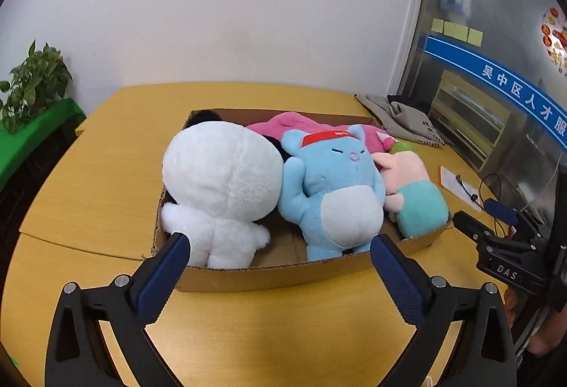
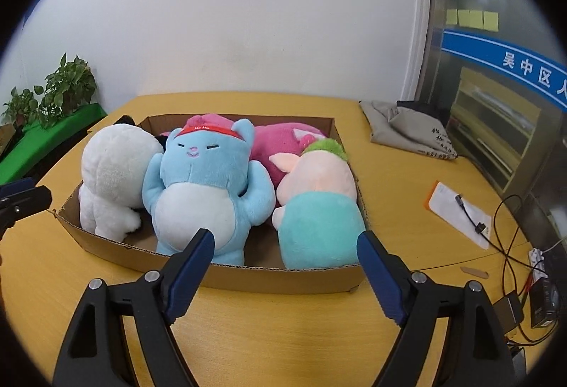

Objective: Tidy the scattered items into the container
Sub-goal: 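Open both grippers and withdraw them from the box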

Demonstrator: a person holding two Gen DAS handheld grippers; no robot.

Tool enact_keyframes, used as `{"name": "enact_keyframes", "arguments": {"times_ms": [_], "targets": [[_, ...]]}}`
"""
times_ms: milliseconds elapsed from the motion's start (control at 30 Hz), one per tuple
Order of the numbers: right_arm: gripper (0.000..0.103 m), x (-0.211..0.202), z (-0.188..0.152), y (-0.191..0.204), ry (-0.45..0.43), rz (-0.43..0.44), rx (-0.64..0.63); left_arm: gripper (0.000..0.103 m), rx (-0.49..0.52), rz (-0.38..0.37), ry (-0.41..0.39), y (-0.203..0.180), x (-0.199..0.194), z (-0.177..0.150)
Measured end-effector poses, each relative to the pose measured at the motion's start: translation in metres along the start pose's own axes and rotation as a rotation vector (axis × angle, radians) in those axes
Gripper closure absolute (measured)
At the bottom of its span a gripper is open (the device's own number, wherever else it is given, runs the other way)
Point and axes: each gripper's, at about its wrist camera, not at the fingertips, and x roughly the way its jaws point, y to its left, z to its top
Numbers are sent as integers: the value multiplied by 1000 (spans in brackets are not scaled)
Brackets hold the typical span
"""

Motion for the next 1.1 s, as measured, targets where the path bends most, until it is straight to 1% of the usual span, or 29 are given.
{"name": "enact_keyframes", "arguments": {"times_ms": [133, 533, 1100], "targets": [[20, -6, -2, 2, -11, 11, 10, 0, 7, -19, 2, -9, -11, -6], [20, -20, -6, -6, -17, 10, 42, 0, 13, -46, 37, -21, -12, -19], [20, -28, -11, -6, -9, 11, 38, 0, 22, -68, 48, -28, -17, -25]]}}
